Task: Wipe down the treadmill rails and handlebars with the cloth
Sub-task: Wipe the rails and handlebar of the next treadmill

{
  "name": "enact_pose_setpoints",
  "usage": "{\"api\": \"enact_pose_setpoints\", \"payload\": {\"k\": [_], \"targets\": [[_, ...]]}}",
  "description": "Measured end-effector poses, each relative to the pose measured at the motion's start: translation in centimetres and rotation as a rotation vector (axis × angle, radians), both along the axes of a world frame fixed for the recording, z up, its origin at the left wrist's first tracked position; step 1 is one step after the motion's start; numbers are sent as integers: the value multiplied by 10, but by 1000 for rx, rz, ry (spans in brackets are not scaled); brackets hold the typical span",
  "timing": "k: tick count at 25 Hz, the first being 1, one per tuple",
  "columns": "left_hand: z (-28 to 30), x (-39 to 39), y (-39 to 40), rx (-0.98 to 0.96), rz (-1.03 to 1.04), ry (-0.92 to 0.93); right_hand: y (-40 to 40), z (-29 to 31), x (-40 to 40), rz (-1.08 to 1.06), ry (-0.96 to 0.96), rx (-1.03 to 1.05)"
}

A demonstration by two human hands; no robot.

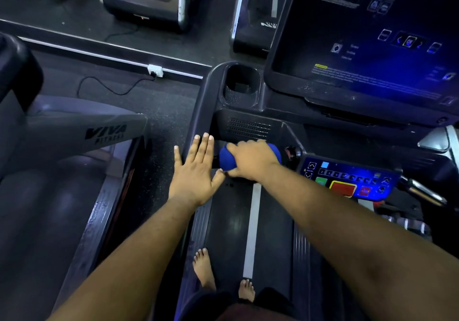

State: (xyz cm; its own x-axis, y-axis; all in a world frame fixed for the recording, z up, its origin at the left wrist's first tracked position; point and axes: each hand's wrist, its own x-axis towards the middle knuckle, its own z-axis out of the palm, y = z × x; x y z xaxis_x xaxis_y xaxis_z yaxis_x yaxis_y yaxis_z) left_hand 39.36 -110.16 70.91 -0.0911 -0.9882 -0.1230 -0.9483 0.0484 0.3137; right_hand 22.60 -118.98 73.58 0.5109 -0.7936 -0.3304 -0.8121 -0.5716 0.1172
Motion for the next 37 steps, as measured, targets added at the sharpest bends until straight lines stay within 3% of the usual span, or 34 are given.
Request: {"api": "enact_pose_setpoints", "payload": {"k": [2,7,9,11,15,17,22,25,28,29,31,33,35,37], "targets": [[-1,1,1,1,3,20,-7,5,16,1,-22,121],[0,1,1,-11,11,62,42,-28,13,99,-127,-274],[-1,1,1,-13,13,62,32,-31,5,181,-191,-272],[-3,2,0,-13,14,60,21,-27,-7,228,-133,-237],[-3,1,2,-21,-7,39,24,-10,-34,-183,18,-276],[-3,2,2,-19,-3,42,43,-14,-16,-255,-2,-333],[-5,4,2,-30,-4,69,65,-28,37,-62,-10,-174],[-2,7,8,-65,-15,115,69,-17,17,22,-77,-164],[1,13,34,-68,-3,182,99,-13,-8,294,-33,-65],[3,15,51,-55,16,213,118,-12,-15,254,-111,-7],[4,22,94,-40,94,336,155,-6,-17,-117,-597,103],[4,29,148,-24,237,494,179,-3,10,-310,-1013,40],[-1,31,203,18,366,629,188,1,53,-304,-1010,65],[-11,30,249,9,441,692,188,-4,93,-278,-792,120]]}}
